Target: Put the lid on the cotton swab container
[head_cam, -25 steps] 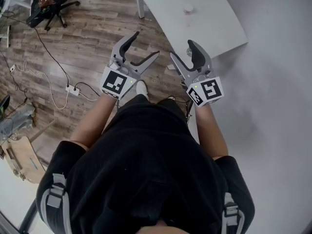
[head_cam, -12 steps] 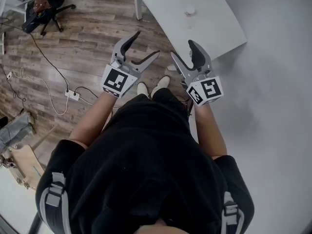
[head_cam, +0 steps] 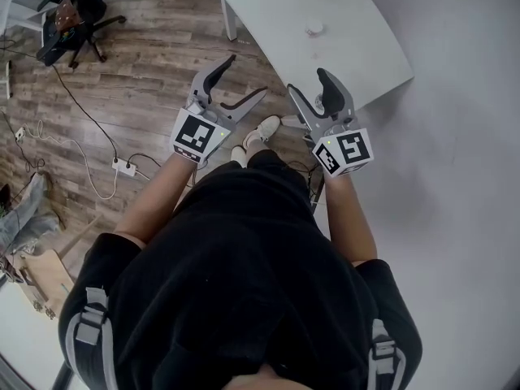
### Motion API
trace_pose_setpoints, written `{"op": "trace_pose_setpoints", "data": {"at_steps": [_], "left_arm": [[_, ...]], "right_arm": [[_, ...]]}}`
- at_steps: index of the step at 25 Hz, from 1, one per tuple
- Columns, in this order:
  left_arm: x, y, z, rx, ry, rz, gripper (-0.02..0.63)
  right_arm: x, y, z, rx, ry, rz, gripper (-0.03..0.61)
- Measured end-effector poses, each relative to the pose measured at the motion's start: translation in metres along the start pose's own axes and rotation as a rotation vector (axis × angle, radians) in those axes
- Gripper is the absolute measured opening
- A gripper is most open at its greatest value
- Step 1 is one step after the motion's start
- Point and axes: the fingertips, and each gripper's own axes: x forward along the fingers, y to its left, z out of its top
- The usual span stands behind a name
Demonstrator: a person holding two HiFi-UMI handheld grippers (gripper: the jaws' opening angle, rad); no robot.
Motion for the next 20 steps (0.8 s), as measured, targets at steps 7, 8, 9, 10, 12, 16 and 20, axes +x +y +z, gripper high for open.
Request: {"op": "trace_pose_setpoints", "data": {"at_steps": [7, 8, 9, 10, 12, 16, 20], "left_arm": [[0.053, 0.022, -0.012, 0.006, 0.044, -0.035, 0.341], [0.062, 0.024, -0.013, 0.009, 0.051, -0.043, 0.341], [0.072, 0.025, -0.013, 0.014, 0.056, -0.054, 0.341], [0.082, 0.026, -0.014, 0.019, 0.06, -0.065, 0.341], [0.103, 0.029, -0.016, 0.022, 0.064, -0.087, 0.341], [0.138, 0.023, -0.017, 0.028, 0.066, -0.132, 0.341], [0.177, 0.022, -0.022, 0.045, 0.084, -0.169, 0.341]], "right_arm": [[0.024, -0.061, -0.002, 0.047, -0.013, -0.028, 0.301], [0.027, -0.07, -0.002, 0.055, -0.012, -0.032, 0.301], [0.029, -0.079, -0.001, 0.065, -0.013, -0.036, 0.301], [0.031, -0.088, 0.0, 0.073, -0.014, -0.041, 0.299], [0.036, -0.107, 0.0, 0.08, -0.015, -0.052, 0.299], [0.034, -0.138, -0.006, 0.089, -0.011, -0.08, 0.299], [0.033, -0.174, -0.019, 0.106, 0.006, -0.107, 0.299]]}}
